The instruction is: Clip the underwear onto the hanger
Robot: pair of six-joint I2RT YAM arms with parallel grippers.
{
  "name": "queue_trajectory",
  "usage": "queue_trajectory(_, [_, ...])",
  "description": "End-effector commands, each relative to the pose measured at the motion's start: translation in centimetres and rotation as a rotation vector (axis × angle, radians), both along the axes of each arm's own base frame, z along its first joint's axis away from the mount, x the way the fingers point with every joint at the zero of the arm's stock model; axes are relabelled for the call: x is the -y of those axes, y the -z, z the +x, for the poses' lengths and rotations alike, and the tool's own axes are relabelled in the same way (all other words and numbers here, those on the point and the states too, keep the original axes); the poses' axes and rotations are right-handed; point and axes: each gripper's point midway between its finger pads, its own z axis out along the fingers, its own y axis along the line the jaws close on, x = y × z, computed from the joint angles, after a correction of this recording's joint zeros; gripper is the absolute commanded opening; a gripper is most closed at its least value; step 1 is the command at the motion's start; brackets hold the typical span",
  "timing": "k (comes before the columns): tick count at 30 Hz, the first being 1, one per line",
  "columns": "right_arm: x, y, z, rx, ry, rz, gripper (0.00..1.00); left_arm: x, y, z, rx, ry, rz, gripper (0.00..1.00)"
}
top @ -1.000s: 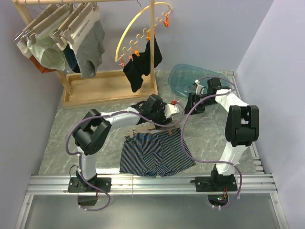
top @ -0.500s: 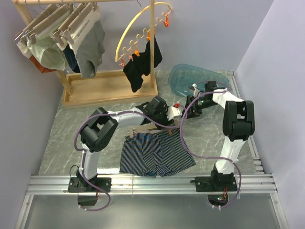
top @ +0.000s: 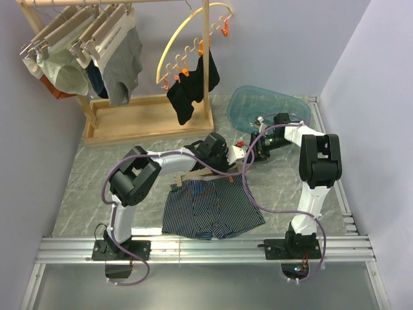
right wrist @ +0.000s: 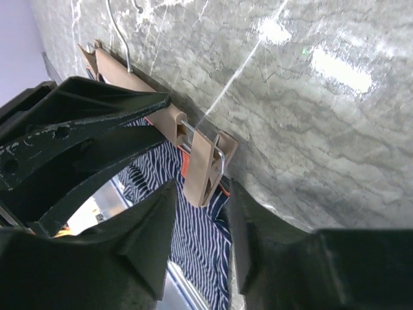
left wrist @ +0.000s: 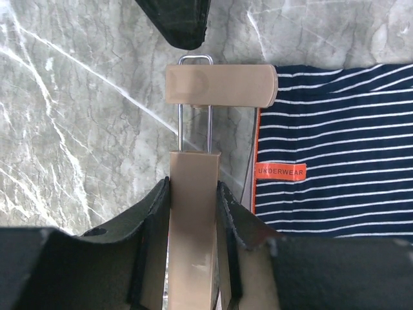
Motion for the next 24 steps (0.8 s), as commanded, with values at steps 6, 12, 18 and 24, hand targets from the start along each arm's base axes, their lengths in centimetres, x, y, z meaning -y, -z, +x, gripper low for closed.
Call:
queue_trajectory(6, [-1.5,0.0,0.3,-0.019,-0.005,0.084,0.39,0.8,-3.7,0.2,0.076,-0.014,-0.092,0.16])
queue_trajectory(12, [-1.9,-0.2,0.3,-0.016,-0.017,0.097,0.62,0.7,-5.1,0.0,0.124,-0.016,-0.119,0.13])
queue_trajectory(18, [-1.8,-1.6,0.3,-0.005,-0.041,0.110,0.66,0.9,-6.6,-0.4,0.173,-0.018,-0.121,0.04])
queue_trajectory(24, [-2.4,-4.2,0.1,-0.013,-0.071,0.178,0.64,0.6,-7.6,-0.5,0.232,0.003,-0.103,0.00])
